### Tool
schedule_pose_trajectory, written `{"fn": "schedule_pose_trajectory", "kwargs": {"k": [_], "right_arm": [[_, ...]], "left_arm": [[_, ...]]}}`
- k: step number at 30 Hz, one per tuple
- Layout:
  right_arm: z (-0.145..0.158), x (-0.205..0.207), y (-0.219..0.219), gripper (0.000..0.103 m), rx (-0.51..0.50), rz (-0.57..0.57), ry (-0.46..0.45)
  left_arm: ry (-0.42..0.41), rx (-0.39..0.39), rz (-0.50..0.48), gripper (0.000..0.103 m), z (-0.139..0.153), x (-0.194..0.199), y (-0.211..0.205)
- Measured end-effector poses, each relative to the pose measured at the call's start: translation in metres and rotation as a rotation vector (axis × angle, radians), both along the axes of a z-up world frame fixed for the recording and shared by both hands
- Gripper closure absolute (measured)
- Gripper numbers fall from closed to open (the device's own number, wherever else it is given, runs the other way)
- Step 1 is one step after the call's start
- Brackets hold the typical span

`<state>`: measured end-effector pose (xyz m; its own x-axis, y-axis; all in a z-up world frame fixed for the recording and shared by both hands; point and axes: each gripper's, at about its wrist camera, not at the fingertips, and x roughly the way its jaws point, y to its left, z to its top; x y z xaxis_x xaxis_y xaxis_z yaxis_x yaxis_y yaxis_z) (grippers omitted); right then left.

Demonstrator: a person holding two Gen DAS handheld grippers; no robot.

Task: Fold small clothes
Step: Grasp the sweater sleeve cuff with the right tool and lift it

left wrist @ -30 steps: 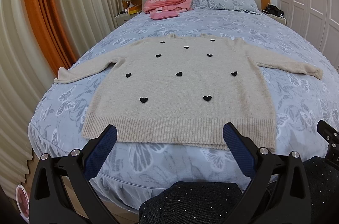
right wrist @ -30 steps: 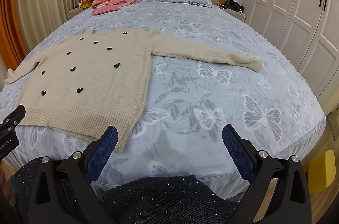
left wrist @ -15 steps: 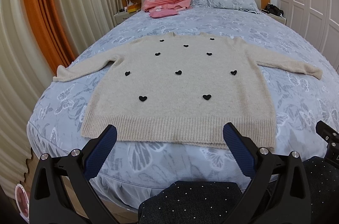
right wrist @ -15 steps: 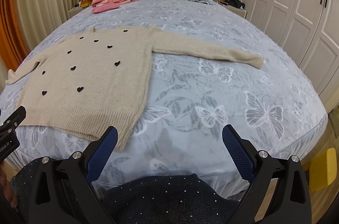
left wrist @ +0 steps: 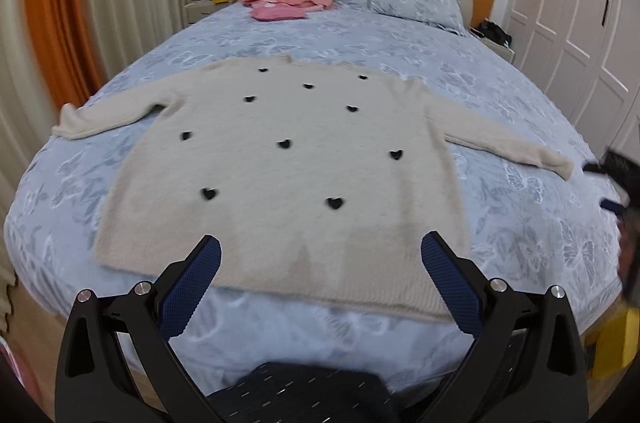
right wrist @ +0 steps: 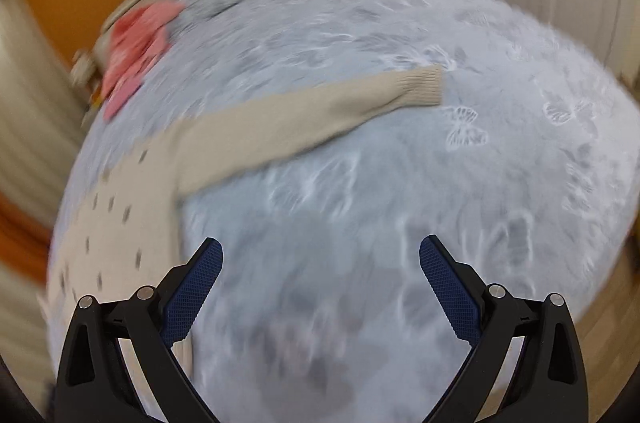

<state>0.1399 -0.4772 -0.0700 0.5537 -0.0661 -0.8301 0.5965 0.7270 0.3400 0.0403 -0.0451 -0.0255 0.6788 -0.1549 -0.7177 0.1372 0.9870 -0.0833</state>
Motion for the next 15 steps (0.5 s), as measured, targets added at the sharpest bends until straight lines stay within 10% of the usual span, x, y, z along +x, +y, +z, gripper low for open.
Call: {"fn": "schedule_pose_trajectory", "kwargs": {"k": [5,13,15], "right_arm": [[-0.053,0.055,-0.071,0.035,0.209,-0.095,-0.023],[-0.102,0.107,-0.087,0.035,0.393,-0.16,-0.154],[-0.109,0.114,-0.093,0.077,0.478,-0.173,-0.214]], "left_arm": [[0.077,-0.018,-0.015,0.005,-0.015,0.03,-0.019],[0.162,0.01,-0.028,0.005,-0.045,0.057,-0.03],[0.176,0.006,-0.022,0.005,-0.05,0.061,-0.03]]}}
